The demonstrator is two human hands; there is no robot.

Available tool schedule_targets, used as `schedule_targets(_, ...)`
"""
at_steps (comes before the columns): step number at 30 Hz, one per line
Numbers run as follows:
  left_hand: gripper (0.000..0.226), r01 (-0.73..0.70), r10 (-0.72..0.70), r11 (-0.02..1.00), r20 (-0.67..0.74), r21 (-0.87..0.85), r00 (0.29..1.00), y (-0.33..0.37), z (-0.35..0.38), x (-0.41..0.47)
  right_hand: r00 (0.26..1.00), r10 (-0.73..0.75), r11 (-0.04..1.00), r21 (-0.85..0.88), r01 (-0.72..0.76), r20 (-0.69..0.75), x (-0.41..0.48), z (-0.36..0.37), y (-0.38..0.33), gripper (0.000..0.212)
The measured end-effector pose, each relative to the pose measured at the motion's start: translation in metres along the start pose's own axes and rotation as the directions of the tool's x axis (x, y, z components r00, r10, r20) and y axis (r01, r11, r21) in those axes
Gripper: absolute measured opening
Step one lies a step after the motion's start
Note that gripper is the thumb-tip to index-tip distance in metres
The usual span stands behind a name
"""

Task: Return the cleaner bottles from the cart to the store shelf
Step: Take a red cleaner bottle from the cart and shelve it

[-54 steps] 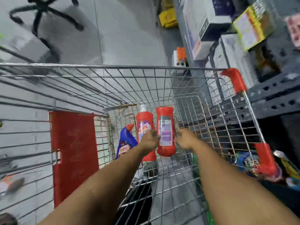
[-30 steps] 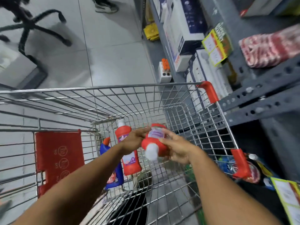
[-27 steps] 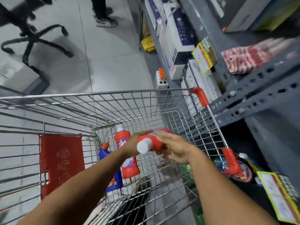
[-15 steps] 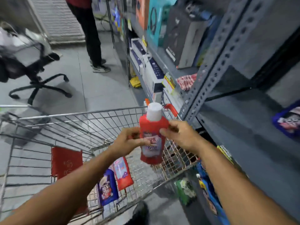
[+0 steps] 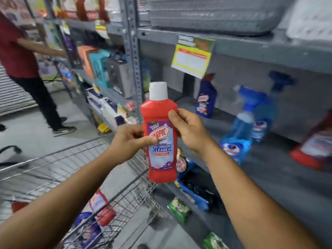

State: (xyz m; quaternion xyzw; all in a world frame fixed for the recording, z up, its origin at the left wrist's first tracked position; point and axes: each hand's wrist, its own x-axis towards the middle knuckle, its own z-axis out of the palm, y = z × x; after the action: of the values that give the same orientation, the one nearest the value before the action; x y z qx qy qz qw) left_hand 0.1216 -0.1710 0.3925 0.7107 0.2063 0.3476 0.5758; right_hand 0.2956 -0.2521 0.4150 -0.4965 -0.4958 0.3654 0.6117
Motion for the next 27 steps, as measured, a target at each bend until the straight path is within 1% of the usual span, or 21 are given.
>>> schedule_targets(3, 0.036, 0.003, -0.004, 1.0, 0.086, 0.008, 0.996, 0.005, 0.061, -0.003, 0.99, -0.012, 1.0, -0.005, 0.012, -0.137, -0.054, -0.041, -0.011, 0.026)
schedule_targets(4, 0.033, 0.004, -0.005, 1.0, 0.137, 0.006, 0.991, 0.005, 0.085, -0.002, 0.98, -0.019, 1.0, -0.01, 0.017, -0.198, -0.075, -0.058, -0.013, 0.025)
schedule_targets(6, 0.019, -0.01, 0.004, 1.0, 0.232, 0.025, 0.973, 0.002, 0.126, -0.001, 0.949, -0.03, 0.999, 0.017, 0.037, -0.313, -0.111, -0.085, -0.012, 0.014)
schedule_targets(7, 0.01, -0.019, 0.01, 0.999, 0.289, 0.028, 0.957, 0.0, 0.155, -0.001, 0.924, -0.038, 0.998, 0.033, 0.055, -0.379, -0.132, -0.103, -0.011, 0.012)
schedule_targets(8, 0.009, -0.022, 0.014, 1.0, 0.327, 0.021, 0.945, -0.002, 0.178, -0.001, 0.9, -0.048, 0.996, 0.043, 0.073, -0.434, -0.151, -0.117, -0.01, 0.012)
schedule_targets(10, 0.017, -0.006, 0.022, 0.999, 0.399, -0.041, 0.917, -0.004, 0.232, -0.002, 0.841, -0.084, 0.994, 0.008, 0.105, -0.534, -0.189, -0.147, -0.013, 0.014)
schedule_targets(13, 0.025, -0.019, 0.065, 0.995, 0.479, -0.101, 0.875, -0.006, 0.305, -0.004, 0.733, -0.162, 0.986, -0.073, 0.152, -0.661, -0.237, -0.185, -0.02, 0.016)
schedule_targets(14, 0.026, -0.029, 0.077, 0.994, 0.503, -0.103, 0.861, -0.007, 0.325, -0.004, 0.698, -0.177, 0.982, -0.082, 0.169, -0.694, -0.249, -0.195, -0.022, 0.02)
schedule_targets(16, 0.028, -0.034, 0.092, 0.993, 0.568, -0.111, 0.818, -0.008, 0.367, -0.005, 0.613, -0.194, 0.977, -0.097, 0.188, -0.766, -0.276, -0.216, -0.023, 0.033)
schedule_targets(17, 0.028, -0.026, 0.096, 0.992, 0.599, -0.125, 0.795, -0.009, 0.386, -0.006, 0.568, -0.194, 0.976, -0.098, 0.195, -0.8, -0.289, -0.226, -0.024, 0.038)
schedule_targets(19, 0.029, -0.009, 0.103, 0.988, 0.622, -0.153, 0.776, -0.008, 0.419, -0.009, 0.492, -0.173, 0.973, -0.071, 0.22, -0.853, -0.309, -0.243, -0.024, 0.045)
schedule_targets(21, 0.031, 0.012, 0.105, 0.984, 0.638, -0.176, 0.763, -0.004, 0.447, -0.012, 0.428, -0.158, 0.972, -0.064, 0.226, -0.89, -0.326, -0.26, -0.027, 0.04)
schedule_targets(24, 0.036, 0.076, 0.05, 0.985, 0.671, -0.157, 0.74, 0.001, 0.478, -0.017, 0.401, -0.135, 0.966, -0.03, 0.258, -0.906, -0.342, -0.282, -0.034, 0.022)
schedule_targets(27, 0.043, 0.071, 0.005, 0.994, 0.691, -0.082, 0.723, 0.002, 0.496, -0.016, 0.386, -0.09, 0.953, 0.033, 0.3, -0.918, -0.35, -0.299, -0.037, 0.016)
